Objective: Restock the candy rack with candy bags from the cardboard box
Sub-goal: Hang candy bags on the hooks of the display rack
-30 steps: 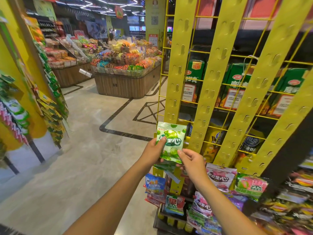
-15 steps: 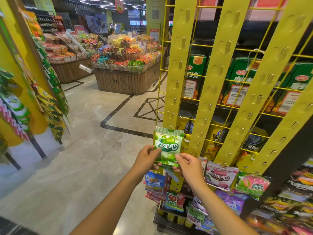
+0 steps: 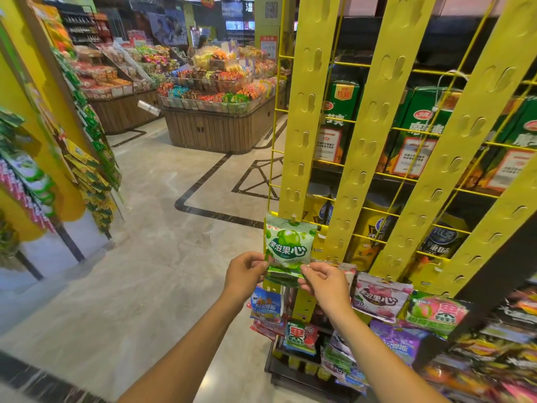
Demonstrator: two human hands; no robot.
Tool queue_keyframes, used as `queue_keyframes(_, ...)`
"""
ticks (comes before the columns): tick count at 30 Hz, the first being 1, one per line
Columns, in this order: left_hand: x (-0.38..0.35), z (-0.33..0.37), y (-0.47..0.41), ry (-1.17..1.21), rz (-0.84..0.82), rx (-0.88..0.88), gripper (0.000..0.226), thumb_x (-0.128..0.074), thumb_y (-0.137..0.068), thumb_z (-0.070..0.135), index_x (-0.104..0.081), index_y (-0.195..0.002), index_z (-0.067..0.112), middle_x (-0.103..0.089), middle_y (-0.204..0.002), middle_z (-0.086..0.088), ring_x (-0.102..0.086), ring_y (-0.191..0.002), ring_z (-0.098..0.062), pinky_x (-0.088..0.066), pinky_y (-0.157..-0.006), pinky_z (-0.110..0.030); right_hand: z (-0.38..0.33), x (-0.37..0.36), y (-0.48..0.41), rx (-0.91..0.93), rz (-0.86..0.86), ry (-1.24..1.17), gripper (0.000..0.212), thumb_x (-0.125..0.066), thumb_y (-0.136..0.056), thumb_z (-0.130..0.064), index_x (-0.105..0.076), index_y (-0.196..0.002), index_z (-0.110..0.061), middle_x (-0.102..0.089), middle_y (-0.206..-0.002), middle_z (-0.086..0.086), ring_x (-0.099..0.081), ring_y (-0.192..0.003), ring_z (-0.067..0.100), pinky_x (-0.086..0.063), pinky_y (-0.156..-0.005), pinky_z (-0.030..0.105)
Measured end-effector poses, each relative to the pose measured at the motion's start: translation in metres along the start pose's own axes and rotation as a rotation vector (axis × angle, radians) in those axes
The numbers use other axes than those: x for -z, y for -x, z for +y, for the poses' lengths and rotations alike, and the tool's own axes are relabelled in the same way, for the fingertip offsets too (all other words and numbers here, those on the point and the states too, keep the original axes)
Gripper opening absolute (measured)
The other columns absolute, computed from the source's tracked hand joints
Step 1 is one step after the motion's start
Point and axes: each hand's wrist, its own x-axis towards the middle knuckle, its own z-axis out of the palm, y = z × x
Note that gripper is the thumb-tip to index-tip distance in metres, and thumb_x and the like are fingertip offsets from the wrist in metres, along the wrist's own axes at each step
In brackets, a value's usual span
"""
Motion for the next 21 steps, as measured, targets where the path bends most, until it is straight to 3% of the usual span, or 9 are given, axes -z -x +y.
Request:
queue_keyframes(5, 0.002, 0.003, -0.005, -0.068, -0.006, -0.020, 0.007, -0.067, -0.097, 0.004, -0.071, -0.101, 0.008, -0.074, -0.091, -0.013, -0.069, -0.079, -0.020, -0.055, -0.067, -0.030, 0.001, 0.000, -0.002, -0.011, 0.037, 0.011, 0.015, -0.072, -0.095, -0.018, -0.070, -0.106, -0.009, -0.077, -0.083, 0.010, -0.076, -0.075, 0.019, -0.061, -0.066, 0.024)
queue_keyframes(8, 0.006, 0.006, -0.004, -0.145, -0.028, -0.068, 0.010, -0.067, -0.097, 0.008, -0.073, -0.104, 0.012, -0.076, -0.098, -0.008, -0.072, -0.087, -0.023, -0.058, -0.070, -0.031, -0.001, 0.000, 0.002, 0.003, 0.058, 0.089, 0.019, -0.069, -0.097, -0.023, -0.071, -0.111, -0.009, -0.077, -0.087, 0.005, -0.077, -0.077, 0.017, -0.063, -0.068, 0.032)
queue_keyframes(12, 0.017, 0.006, 0.002, -0.271, -0.098, -0.167, 0.017, -0.069, -0.098, 0.017, -0.072, -0.113, 0.024, -0.075, -0.114, 0.009, -0.071, -0.099, -0.008, -0.059, -0.078, -0.024, -0.003, 0.000, 0.011, 0.094, 0.100, 0.329, 0.022, -0.068, -0.097, -0.030, -0.075, -0.110, -0.014, -0.075, -0.091, -0.006, -0.074, -0.078, 0.011, -0.064, -0.072, 0.043)
queue_keyframes(13, 0.021, 0.008, 0.006, -0.306, -0.116, -0.184, 0.019, -0.070, -0.098, 0.021, -0.068, -0.116, 0.029, -0.071, -0.118, 0.014, -0.069, -0.103, -0.007, -0.058, -0.080, -0.024, -0.004, -0.001, 0.014, 0.120, 0.111, 0.391, 0.023, -0.068, -0.097, -0.034, -0.074, -0.111, -0.017, -0.074, -0.095, -0.009, -0.072, -0.082, 0.008, -0.063, -0.075, 0.041)
queue_keyframes(15, 0.028, 0.009, 0.015, -0.421, -0.136, -0.237, 0.031, -0.071, -0.098, 0.029, -0.060, -0.127, 0.034, -0.061, -0.124, 0.021, -0.062, -0.114, -0.008, -0.057, -0.090, -0.029, -0.008, -0.002, 0.023, 0.158, 0.119, 0.509, 0.027, -0.068, -0.096, -0.037, -0.071, -0.116, -0.019, -0.069, -0.102, -0.013, -0.064, -0.086, -0.003, -0.055, -0.074, 0.024)
queue_keyframes(16, 0.033, 0.008, 0.020, -0.501, -0.143, -0.280, 0.039, -0.070, -0.098, 0.031, -0.058, -0.135, 0.032, -0.057, -0.128, 0.020, -0.058, -0.120, -0.008, -0.055, -0.098, -0.033, -0.009, -0.004, 0.030, 0.163, 0.114, 0.543, 0.029, -0.067, -0.097, -0.037, -0.068, -0.120, -0.019, -0.066, -0.101, -0.015, -0.061, -0.085, -0.007, -0.051, -0.072, 0.018)
queue_keyframes(18, 0.042, 0.004, 0.028, -0.664, -0.167, -0.389, 0.050, -0.070, -0.098, 0.034, -0.053, -0.145, 0.029, -0.054, -0.142, 0.013, -0.050, -0.133, -0.011, -0.047, -0.111, -0.036, -0.012, -0.005, 0.046, 0.141, 0.103, 0.545, 0.035, -0.065, -0.099, -0.037, -0.060, -0.130, -0.020, -0.061, -0.100, -0.018, -0.060, -0.084, -0.006, -0.055, -0.074, 0.025)
queue_keyframes(21, 0.053, -0.003, 0.037, -0.886, -0.217, -0.497, 0.064, -0.069, -0.097, 0.043, -0.043, -0.155, 0.031, -0.041, -0.162, 0.003, -0.035, -0.150, -0.018, -0.038, -0.120, -0.039, -0.011, -0.005, 0.070, 0.121, 0.137, 0.554, 0.046, -0.064, -0.099, -0.039, -0.054, -0.140, -0.021, -0.059, -0.130, -0.008, -0.061, -0.109, 0.009, -0.056, -0.094, 0.037)
